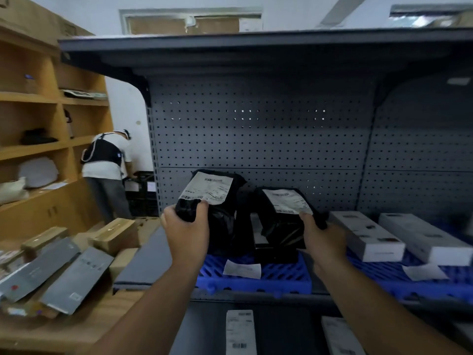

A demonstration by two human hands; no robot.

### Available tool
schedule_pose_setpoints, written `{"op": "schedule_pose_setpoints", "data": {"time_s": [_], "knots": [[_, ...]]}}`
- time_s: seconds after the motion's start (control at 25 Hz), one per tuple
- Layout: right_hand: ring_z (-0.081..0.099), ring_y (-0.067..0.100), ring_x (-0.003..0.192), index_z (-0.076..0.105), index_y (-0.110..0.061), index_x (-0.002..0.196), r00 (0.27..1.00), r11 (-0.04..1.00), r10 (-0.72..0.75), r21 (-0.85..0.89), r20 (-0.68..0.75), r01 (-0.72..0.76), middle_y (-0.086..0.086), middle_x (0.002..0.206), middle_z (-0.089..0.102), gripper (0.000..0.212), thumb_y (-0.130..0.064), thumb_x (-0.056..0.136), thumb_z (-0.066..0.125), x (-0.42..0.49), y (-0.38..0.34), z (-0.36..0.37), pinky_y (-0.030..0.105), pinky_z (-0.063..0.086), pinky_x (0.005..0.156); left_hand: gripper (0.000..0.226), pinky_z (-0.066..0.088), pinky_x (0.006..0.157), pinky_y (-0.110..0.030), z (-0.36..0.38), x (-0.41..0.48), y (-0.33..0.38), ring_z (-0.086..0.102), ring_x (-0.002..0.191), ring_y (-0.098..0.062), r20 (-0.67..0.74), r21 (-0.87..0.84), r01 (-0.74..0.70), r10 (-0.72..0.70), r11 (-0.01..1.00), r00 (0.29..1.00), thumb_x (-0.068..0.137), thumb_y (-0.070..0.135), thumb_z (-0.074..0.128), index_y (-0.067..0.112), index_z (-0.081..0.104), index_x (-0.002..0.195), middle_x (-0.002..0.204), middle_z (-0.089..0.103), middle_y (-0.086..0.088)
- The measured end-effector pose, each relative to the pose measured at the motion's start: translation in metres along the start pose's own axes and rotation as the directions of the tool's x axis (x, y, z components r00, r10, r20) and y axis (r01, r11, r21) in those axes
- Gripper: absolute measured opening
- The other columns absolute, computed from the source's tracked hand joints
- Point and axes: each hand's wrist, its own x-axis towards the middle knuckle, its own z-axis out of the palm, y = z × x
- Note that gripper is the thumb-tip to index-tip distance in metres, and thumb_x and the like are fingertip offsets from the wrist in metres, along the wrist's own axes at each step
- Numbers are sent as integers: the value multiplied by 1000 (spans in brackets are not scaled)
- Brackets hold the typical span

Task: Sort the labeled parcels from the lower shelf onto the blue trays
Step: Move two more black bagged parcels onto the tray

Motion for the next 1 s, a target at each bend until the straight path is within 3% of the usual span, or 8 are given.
{"op": "schedule_pose_setpoints", "data": {"time_s": [0.12, 0.28, 0.44, 0.56, 0.64, 0.72, 0.76, 1.0], "knots": [[68, 33, 86, 72, 2, 92, 999, 999, 50, 0, 8, -50, 15, 89, 69, 39, -35, 97, 61, 6, 5, 17, 53, 59, 86, 37, 36, 58, -23, 14, 10, -10, 50, 82, -3, 1, 33, -10, 10, 999, 1000, 90, 42, 69, 16, 48, 104, 109, 44, -3], [59, 25, 72, 71, -5, 90, 999, 999, 32, -17, 11, -32, 9, 78, 62, 33, -34, 98, 58, 13, 12, 31, 38, 55, 70, 29, 47, 83, -41, 25, 10, -19, 54, 86, -21, -63, 92, 50, -44, 995, 997, 93, 46, 61, 21, 48, 100, 100, 44, 5], [56, 17, 65, 61, -10, 74, 999, 995, -32, -92, 25, 34, 4, 72, 60, 39, -38, 100, 55, 19, 11, 41, 27, 44, 56, 29, 39, 106, -56, 32, 15, -26, 51, 89, -23, -105, 148, 91, -76, 985, 992, 94, 50, 55, 22, 49, 99, 101, 49, 3], [63, 24, 74, 60, -9, 78, 990, 968, -121, -214, 66, 133, 6, 79, 63, 41, -41, 101, 49, 22, 15, 41, 30, 47, 57, 32, 38, 107, -55, 39, 17, -31, 54, 94, -26, -82, 207, 72, -56, 976, 995, 95, 52, 54, 21, 48, 102, 103, 46, 3], [63, 32, 103, 66, -7, 104, 974, 852, -208, -473, 89, 225, 12, 106, 67, 49, -47, 103, 40, 24, 25, 38, 43, 53, 84, 35, 38, 106, -52, 42, 18, -35, 56, 106, -30, -58, 248, 46, -32, 968, 998, 97, 54, 52, 20, 49, 105, 106, 46, 4], [52, 36, 123, 62, -7, 124, 955, 656, -277, -705, 107, 269, 14, 128, 62, 58, -51, 104, 31, 24, 34, 35, 53, 38, 106, 44, 38, 104, -51, 44, 19, -40, 52, 118, -33, -39, 312, 46, -35, 949, 999, 99, 57, 46, 16, 52, 112, 111, 51, 0], [51, 36, 124, 61, -8, 127, 954, 645, -277, -713, 114, 273, 14, 130, 62, 59, -53, 104, 29, 25, 38, 33, 55, 33, 109, 50, 39, 104, -52, 45, 19, -42, 50, 121, -33, -30, 329, 52, -45, 943, 999, 100, 59, 44, 14, 53, 116, 116, 54, -3], [64, 28, 95, 62, -11, 115, 956, 797, -244, -527, 165, 295, 11, 108, 67, 50, -51, 104, 34, 33, 41, 26, 45, 55, 84, 38, 41, 84, -39, 48, 14, -56, 54, 117, -27, 37, 259, 7, -17, 966, 999, 98, 60, 46, 24, 46, 109, 113, 51, 2]]}}
